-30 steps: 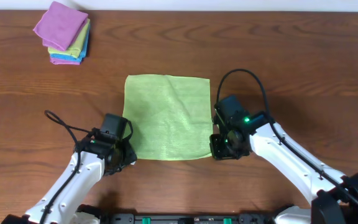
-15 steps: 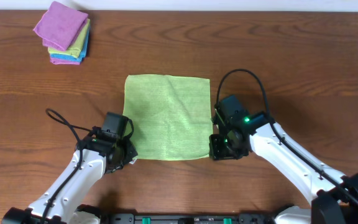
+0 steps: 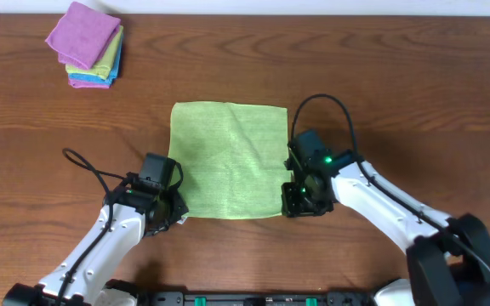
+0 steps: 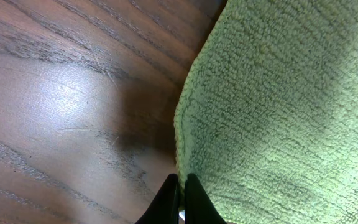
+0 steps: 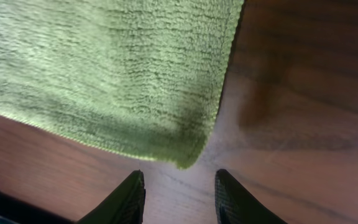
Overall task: Fold the cloth
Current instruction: 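Hold the near corners of the cloth with both grippers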
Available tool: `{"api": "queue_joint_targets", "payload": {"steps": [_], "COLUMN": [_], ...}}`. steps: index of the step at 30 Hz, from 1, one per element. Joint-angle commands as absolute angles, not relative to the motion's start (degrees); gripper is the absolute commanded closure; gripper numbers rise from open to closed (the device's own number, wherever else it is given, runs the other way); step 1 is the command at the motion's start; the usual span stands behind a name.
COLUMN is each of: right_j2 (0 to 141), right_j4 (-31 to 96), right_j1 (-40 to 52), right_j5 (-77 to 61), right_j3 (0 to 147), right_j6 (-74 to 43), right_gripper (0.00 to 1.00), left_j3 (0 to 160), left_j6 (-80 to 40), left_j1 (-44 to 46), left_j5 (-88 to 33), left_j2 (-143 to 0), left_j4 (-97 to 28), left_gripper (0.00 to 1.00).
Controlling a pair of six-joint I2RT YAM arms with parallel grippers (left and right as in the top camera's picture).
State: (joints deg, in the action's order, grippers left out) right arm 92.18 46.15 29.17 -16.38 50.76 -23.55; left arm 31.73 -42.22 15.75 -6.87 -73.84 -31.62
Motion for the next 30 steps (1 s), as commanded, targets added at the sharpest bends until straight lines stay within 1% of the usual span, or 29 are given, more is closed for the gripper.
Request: {"api": "queue_joint_targets", "payload": {"steps": [1,4,5,6,8,10,11,13,14,16,19,21,22,26,30], "right_j2": [93.9,94.7,94.9,95.1,95.3,95.5,95.6,95.7,95.8,95.8,95.8,95.8,95.8,95.8,95.8], "right_j4": [45.2,44.5,44.3,44.3,44.1,44.1,44.1,44.1,44.0,43.9,43.9,44.2,44.5,45.1,44.5], "right_j1": [29.0,29.0,29.0,29.0,29.0,29.0,29.0,29.2,29.3,29.7,30.5,30.8,30.8,30.8,30.8], "right_j5": [-17.0,-17.0,-17.0,-17.0,-17.0,-17.0,-17.0,-17.0,-17.0,-17.0,-17.0,-17.0,-17.0,-17.0,-17.0], "right_j3": [50.1,50.1,50.1,50.1,50.1,50.1,50.1,50.1,50.1,50.1,50.1,50.1,50.1,50.1,50.1], "right_j6": [-24.0,-24.0,-24.0,-24.0,-24.0,-24.0,-24.0,-24.0,-24.0,-24.0,-24.0,-24.0,-24.0,-25.7,-26.4], "right_gripper": [0.63,0.65,0.67,0.71,0.77,0.79,0.82,0.91,0.91,0.98,0.98,0.73,0.70,0.69,0.71], "left_j3": [31.6,31.6,31.6,31.6,31.6,31.6,31.6,31.6,31.6,31.6,31.6,31.6,31.6,31.6,31.6], "left_j6": [-42.4,-42.5,-42.5,-42.5,-42.5,-42.5,-42.5,-42.5,-42.5,-42.5,-42.5,-42.5,-42.5,-42.5,-42.5], "left_j1": [15.4,15.4,15.4,15.4,15.4,15.4,15.4,15.4,15.4,15.4,15.4,15.4,15.4,15.4,15.4], "left_j5": [-6.0,-6.0,-6.0,-6.0,-6.0,-6.0,-6.0,-6.0,-6.0,-6.0,-6.0,-6.0,-6.0,-6.1,-6.1], "left_j2": [-74.2,-74.2,-74.2,-74.2,-74.2,-74.2,-74.2,-74.2,-74.2,-74.2,-74.2,-74.2,-74.2,-74.2,-74.2], "left_j4": [-31.6,-31.5,-31.4,-31.4,-31.4,-31.4,-31.4,-31.4,-31.4,-31.4,-31.4,-31.4,-31.4,-31.4,-31.4], "left_gripper": [0.94,0.94,0.94,0.94,0.94,0.94,0.94,0.94,0.94,0.94,0.94,0.94,0.94,0.94,0.94]}}
